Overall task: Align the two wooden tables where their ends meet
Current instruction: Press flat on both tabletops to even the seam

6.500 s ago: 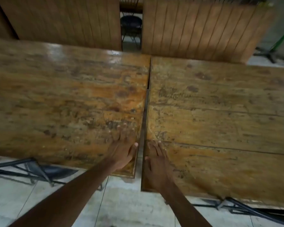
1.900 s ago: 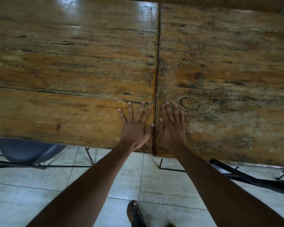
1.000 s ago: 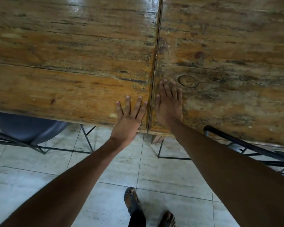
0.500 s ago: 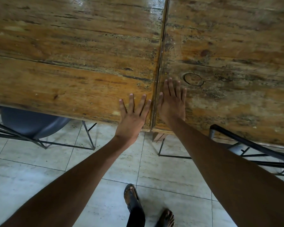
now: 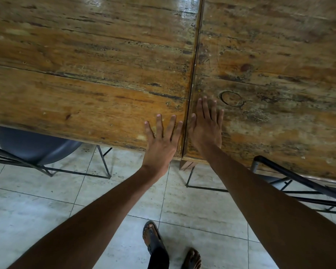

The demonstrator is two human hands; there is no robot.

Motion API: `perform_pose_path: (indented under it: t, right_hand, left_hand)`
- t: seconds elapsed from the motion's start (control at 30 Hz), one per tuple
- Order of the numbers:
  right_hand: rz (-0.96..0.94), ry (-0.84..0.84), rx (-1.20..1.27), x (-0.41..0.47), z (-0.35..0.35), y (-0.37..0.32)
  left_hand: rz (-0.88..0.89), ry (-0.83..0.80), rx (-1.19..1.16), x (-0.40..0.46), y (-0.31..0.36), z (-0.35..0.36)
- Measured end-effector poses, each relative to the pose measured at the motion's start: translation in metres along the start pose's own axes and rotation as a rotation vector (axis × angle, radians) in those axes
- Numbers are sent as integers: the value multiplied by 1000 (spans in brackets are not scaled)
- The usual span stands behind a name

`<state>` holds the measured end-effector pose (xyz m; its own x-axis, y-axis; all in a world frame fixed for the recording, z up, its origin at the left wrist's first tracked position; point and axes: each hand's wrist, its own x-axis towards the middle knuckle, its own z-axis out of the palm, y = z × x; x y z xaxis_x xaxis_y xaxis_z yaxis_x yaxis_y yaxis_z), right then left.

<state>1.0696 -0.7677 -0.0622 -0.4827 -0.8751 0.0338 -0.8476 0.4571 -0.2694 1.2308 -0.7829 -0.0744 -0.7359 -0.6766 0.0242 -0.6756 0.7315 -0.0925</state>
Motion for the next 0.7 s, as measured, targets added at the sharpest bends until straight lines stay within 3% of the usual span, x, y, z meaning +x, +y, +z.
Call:
perform_pose_path:
  t: [0.23, 0.47, 0.7]
  right_hand:
    - [48, -60, -32, 0, -2, -6]
    - [53, -467, -97, -22, -41, -52]
    - [-201, -321, -184, -62, -123, -95]
  left_hand:
    - [-31, -77, -38, 0, 1, -8]
    - [10, -357, -40, -2, -10, -66]
    - [-66, -245, -30, -55, -51, -170]
